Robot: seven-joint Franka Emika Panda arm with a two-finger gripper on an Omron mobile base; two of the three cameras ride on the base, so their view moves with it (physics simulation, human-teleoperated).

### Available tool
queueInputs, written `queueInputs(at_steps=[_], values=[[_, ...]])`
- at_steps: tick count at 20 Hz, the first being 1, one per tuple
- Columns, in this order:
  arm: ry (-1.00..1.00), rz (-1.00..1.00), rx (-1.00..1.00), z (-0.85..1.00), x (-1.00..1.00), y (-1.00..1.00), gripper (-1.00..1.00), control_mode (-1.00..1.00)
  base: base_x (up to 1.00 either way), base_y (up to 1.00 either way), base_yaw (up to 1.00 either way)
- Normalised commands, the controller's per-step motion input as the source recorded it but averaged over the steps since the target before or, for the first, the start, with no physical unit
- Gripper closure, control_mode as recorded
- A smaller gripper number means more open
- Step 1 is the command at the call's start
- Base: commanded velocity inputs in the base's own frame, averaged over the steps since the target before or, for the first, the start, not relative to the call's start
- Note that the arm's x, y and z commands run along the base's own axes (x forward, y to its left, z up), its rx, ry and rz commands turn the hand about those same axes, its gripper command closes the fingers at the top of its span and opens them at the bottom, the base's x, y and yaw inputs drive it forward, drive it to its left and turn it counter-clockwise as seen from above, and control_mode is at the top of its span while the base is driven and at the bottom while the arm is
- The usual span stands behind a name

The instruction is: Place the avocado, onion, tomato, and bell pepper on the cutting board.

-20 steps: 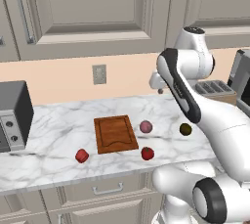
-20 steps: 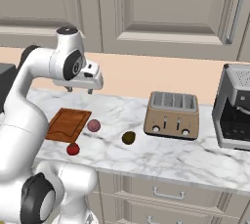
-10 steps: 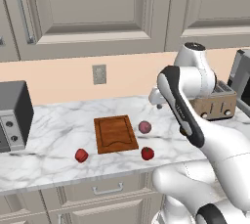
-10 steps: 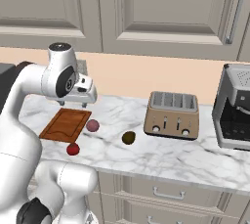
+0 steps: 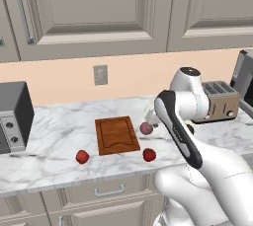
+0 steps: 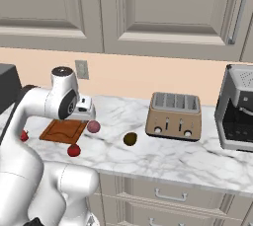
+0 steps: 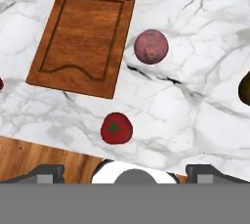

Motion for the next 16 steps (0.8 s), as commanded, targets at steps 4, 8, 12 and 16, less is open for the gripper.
queueInputs(at_steps=[4, 8, 12, 16], values=[[0.00, 0.05, 0.02, -0.62, 0.01, 0.14, -1.00, -1.00, 0.00, 0.00, 0.00], [0.00, 0.05, 0.02, -0.62, 0.04, 0.16, -1.00, -1.00, 0.00, 0.00, 0.00], [0.00, 0.04, 0.01, -0.62, 0.08, 0.16, -1.00, -1.00, 0.00, 0.00, 0.00], [0.00, 0.02, 0.00, -0.48, 0.15, 0.12, -1.00, -1.00, 0.00, 0.00, 0.00]])
